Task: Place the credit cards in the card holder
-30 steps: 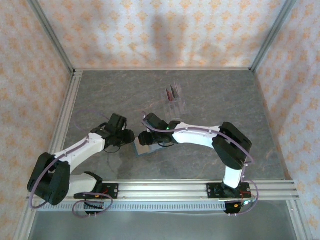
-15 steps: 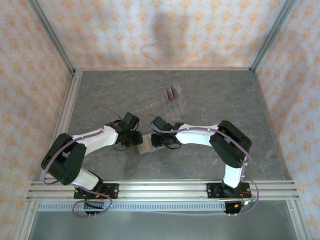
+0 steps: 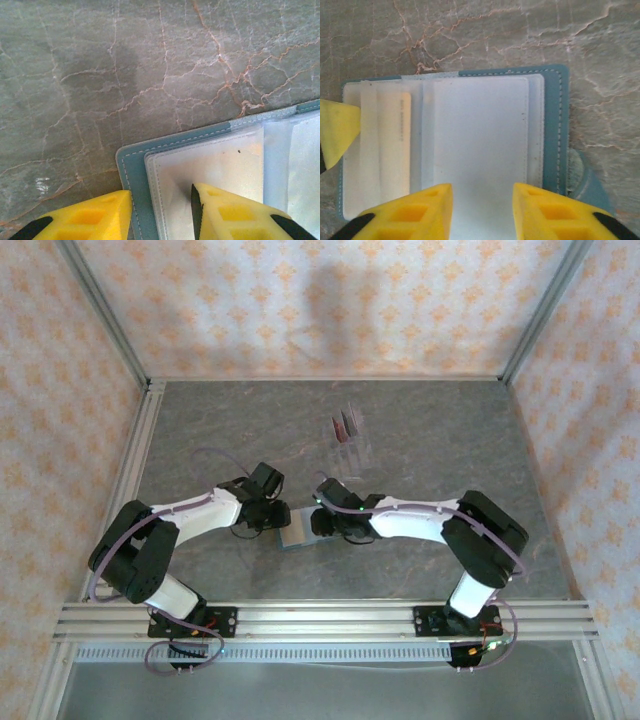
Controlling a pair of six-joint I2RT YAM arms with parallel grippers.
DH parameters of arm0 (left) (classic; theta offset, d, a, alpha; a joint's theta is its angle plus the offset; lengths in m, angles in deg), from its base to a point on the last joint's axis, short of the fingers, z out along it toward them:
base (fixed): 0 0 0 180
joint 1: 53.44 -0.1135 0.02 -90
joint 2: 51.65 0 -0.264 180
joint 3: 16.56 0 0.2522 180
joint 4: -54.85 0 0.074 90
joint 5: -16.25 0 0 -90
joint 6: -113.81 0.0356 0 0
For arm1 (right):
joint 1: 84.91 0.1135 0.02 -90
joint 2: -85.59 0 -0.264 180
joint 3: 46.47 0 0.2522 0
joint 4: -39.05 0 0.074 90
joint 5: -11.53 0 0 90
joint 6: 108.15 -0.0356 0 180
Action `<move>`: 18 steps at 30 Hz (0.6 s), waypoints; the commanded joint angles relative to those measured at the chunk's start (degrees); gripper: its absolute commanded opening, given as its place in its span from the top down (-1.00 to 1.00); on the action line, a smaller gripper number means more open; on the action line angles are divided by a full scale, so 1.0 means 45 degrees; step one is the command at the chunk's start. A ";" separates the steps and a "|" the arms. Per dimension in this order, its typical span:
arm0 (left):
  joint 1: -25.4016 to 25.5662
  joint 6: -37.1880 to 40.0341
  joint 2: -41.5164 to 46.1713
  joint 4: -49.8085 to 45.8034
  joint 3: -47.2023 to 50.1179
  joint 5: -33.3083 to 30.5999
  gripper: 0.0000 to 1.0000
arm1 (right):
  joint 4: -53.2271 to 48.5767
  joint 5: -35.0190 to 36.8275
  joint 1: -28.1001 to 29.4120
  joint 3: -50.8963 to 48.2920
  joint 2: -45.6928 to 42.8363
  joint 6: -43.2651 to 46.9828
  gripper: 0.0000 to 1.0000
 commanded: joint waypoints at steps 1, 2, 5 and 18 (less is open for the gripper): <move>0.0077 0.0359 -0.0098 -0.0238 -0.0085 -0.0126 0.26 | -0.1454 0.0882 -0.0446 0.1427 -0.0552 0.0762 0.19; 0.0066 0.0387 -0.0105 -0.0249 -0.0080 -0.0126 0.26 | -0.1636 0.0889 -0.0712 0.1821 -0.0596 0.0949 0.18; 0.0069 0.0448 -0.0161 -0.0188 -0.0117 -0.0087 0.26 | -0.2371 0.0877 -0.1581 0.3100 -0.0628 0.1497 0.18; 0.0141 0.0447 -0.0398 -0.0200 -0.0146 -0.0063 0.28 | -0.5624 0.2766 -0.4375 0.9389 0.2374 0.3778 0.00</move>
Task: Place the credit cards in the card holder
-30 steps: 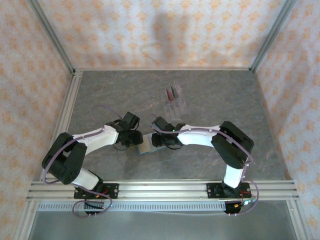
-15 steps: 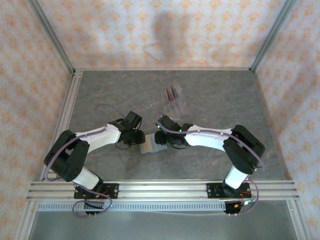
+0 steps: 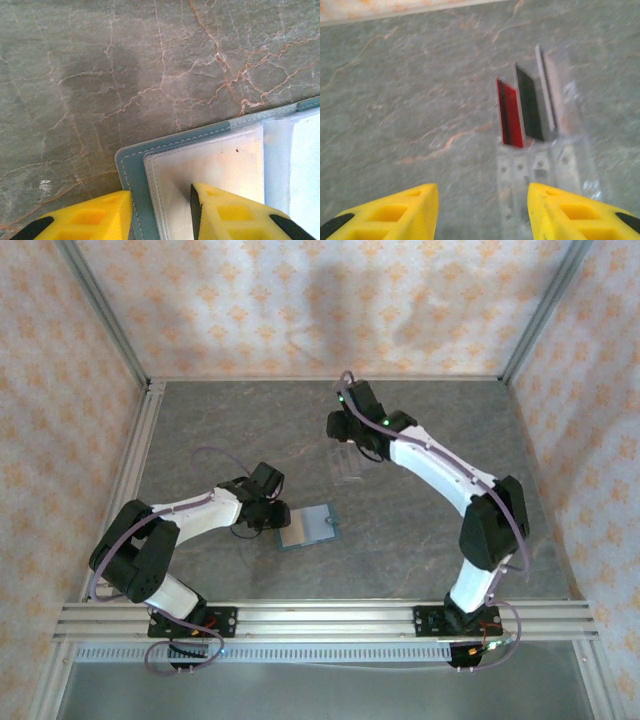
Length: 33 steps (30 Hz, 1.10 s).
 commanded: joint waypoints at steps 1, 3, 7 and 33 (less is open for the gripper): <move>0.0150 0.0156 -0.0316 -0.0193 -0.0098 -0.0052 0.28 | -0.1731 0.0912 -0.0382 0.1507 0.1462 0.1126 -0.01; 0.0149 0.0147 -0.0279 -0.0212 -0.0100 -0.0077 0.28 | -0.2317 0.1156 -0.0471 0.2644 0.2405 0.1561 -0.01; 0.0149 0.0155 -0.0200 -0.0259 -0.0078 -0.0100 0.28 | -0.3338 0.2051 -0.0587 0.4680 0.4064 0.2159 0.04; 0.0139 0.0118 -0.0101 -0.0259 -0.0051 -0.0072 0.29 | -0.4941 0.2354 -0.0993 0.7410 0.6455 0.2807 0.67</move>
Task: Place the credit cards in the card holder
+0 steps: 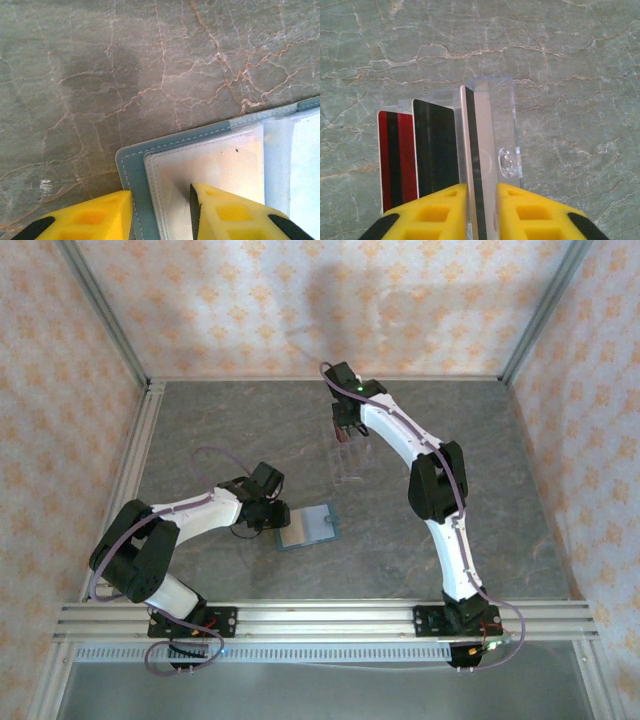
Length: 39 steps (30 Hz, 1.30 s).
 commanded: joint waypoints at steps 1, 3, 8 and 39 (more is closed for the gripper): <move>0.0155 0.0111 -0.0096 -0.0230 -0.0033 -0.0062 0.29 | -0.0501 0.0179 -0.0053 0.0454 0.0112 0.0161 0.73; 0.0148 0.0118 -0.0106 -0.0226 -0.0054 -0.0087 0.29 | -0.0463 0.0169 -0.0055 0.0471 0.0054 0.0181 0.85; 0.0139 0.0128 -0.0135 -0.0239 -0.0069 -0.0082 0.29 | -0.0650 0.0310 -0.0054 0.0976 -0.0048 0.0367 1.00; 0.0159 0.0106 -0.0101 -0.0313 -0.0045 -0.0092 0.29 | 1.4528 -0.6573 0.3634 -1.7726 -1.1073 -0.5390 1.00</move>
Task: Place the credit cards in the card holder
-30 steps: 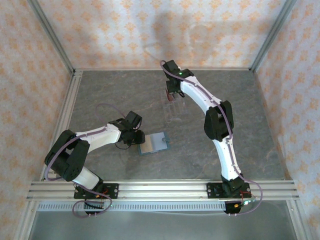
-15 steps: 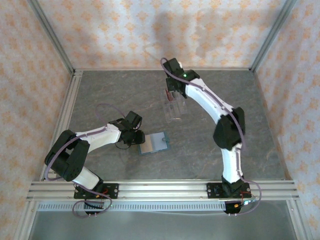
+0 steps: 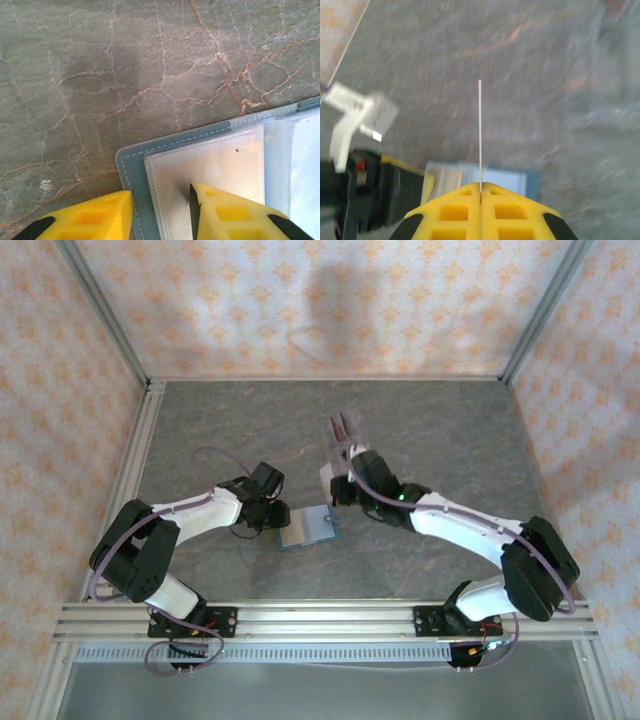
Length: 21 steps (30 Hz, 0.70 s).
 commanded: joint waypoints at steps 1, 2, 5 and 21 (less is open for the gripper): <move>0.0159 0.0118 -0.0100 -0.0292 -0.0020 -0.0091 0.29 | 0.4016 -0.1665 0.0476 -0.0988 0.0426 -0.1608 1.00; 0.0159 0.0118 -0.0119 -0.0279 -0.0053 -0.0092 0.29 | 0.4476 -0.1684 0.0662 -0.1216 0.0671 -0.1757 1.00; 0.0159 0.0118 -0.0137 -0.0295 -0.0023 -0.0110 0.29 | 0.5851 -0.1814 0.0874 -0.1962 0.1260 -0.2320 1.00; 0.0163 0.0118 -0.0179 -0.0286 -0.0058 -0.0092 0.29 | 0.9520 -0.2283 0.0929 -0.2907 0.3729 -0.3798 1.00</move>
